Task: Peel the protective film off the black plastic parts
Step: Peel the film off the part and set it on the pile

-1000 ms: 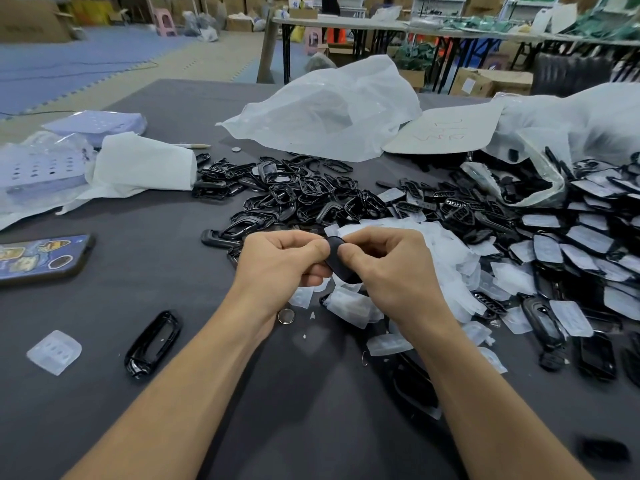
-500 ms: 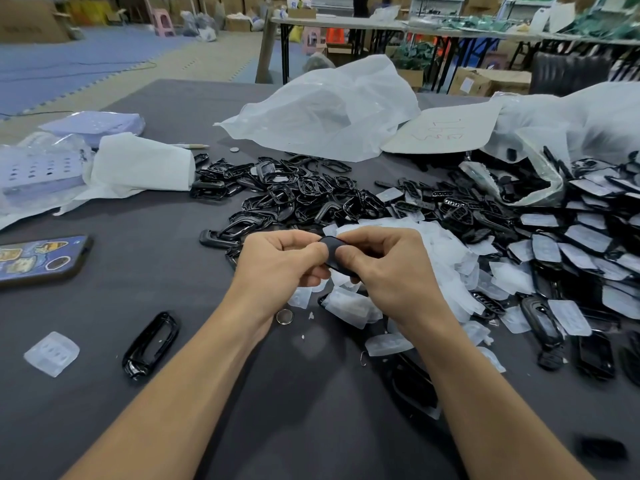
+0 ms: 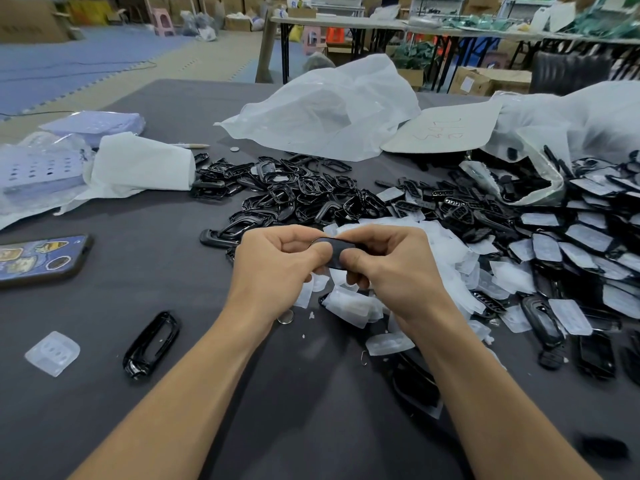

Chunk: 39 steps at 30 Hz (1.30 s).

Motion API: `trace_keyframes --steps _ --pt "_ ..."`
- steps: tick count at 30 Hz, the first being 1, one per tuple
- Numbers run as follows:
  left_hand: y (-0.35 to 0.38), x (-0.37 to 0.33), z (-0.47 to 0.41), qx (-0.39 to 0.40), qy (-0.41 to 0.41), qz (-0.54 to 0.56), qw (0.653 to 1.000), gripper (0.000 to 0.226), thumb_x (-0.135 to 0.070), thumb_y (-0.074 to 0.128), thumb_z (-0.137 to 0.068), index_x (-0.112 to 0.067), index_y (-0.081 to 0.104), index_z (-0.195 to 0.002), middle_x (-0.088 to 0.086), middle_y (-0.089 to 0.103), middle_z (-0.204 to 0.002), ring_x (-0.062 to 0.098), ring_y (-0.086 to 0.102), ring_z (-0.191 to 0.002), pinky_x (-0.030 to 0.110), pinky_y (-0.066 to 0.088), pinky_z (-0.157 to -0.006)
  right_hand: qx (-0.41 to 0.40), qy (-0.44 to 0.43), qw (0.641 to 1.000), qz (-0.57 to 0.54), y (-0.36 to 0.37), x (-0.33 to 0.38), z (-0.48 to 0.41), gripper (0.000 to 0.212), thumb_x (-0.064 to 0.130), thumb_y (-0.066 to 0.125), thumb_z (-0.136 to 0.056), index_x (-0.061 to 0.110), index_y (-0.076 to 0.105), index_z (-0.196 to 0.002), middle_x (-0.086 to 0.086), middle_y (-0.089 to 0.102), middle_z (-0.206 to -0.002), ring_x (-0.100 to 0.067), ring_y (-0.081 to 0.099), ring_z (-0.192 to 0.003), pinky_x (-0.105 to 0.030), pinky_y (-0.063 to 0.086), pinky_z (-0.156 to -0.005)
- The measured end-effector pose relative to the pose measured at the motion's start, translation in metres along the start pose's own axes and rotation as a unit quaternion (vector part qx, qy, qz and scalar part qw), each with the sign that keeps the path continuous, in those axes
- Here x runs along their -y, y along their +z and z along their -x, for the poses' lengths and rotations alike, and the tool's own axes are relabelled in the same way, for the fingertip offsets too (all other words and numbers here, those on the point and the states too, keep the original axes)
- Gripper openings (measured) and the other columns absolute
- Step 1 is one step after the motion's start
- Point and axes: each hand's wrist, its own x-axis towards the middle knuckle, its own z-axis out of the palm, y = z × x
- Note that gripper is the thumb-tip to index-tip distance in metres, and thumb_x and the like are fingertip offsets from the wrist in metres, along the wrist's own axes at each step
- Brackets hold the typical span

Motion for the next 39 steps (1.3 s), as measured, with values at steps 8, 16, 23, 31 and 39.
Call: trace_keyframes --steps 8,16,23,31,39 --pt "0.002 0.001 -0.002 -0.054 0.007 0.054 0.997 0.03 0.001 0.083 -0.082 -0.026 0.081 -0.068 0.006 0.076 -0.066 0.014 0.067 -0.049 0.021 0.054 -0.051 -0.049 -0.02 0.998 0.034 0.007 -0.003 0.003 0.02 0.002 0.074 -0.085 0.02 0.078 -0.091 -0.005 0.075 -0.069 -0.017 0.065 -0.055 -0.029 0.055 -0.055" --pt "0.004 -0.001 0.0 -0.053 0.014 0.069 0.996 0.037 0.0 0.083 -0.082 -0.035 0.082 -0.07 0.005 0.077 -0.067 0.015 0.068 -0.049 0.02 0.055 -0.051 -0.046 -0.006 0.999 -0.013 0.01 -0.005 0.001 0.032 -0.01 0.069 -0.085 0.019 0.079 -0.088 -0.003 0.069 -0.061 -0.015 0.059 -0.05 -0.024 0.048 -0.049" --pt "0.004 0.003 0.001 -0.057 0.026 0.051 0.997 0.033 -0.002 0.084 -0.082 -0.034 0.082 -0.074 0.004 0.077 -0.068 0.016 0.07 -0.052 0.022 0.056 -0.054 -0.053 -0.018 0.998 -0.02 0.011 -0.004 0.002 0.027 -0.003 0.061 -0.091 0.015 0.079 -0.084 -0.015 0.072 -0.069 -0.02 0.061 -0.052 -0.028 0.05 -0.05" --pt "0.004 0.0 0.0 -0.067 0.014 0.061 0.996 0.037 -0.001 0.084 -0.081 -0.037 0.082 -0.071 0.005 0.077 -0.066 0.017 0.068 -0.051 0.022 0.056 -0.053 -0.058 -0.048 0.996 0.037 0.011 -0.003 0.002 0.029 0.001 0.061 -0.098 0.021 0.073 -0.081 0.001 0.066 -0.056 -0.015 0.062 -0.045 -0.027 0.05 -0.046" --pt "-0.005 -0.003 0.0 0.026 -0.055 0.1 0.993 0.02 0.001 0.07 -0.091 -0.012 0.084 -0.084 0.013 0.078 -0.075 0.015 0.072 -0.06 0.021 0.056 -0.056 -0.068 -0.053 0.995 0.055 0.004 -0.007 -0.001 0.029 0.002 0.057 -0.1 0.019 0.076 -0.085 -0.006 0.067 -0.057 -0.016 0.061 -0.046 -0.027 0.047 -0.046"
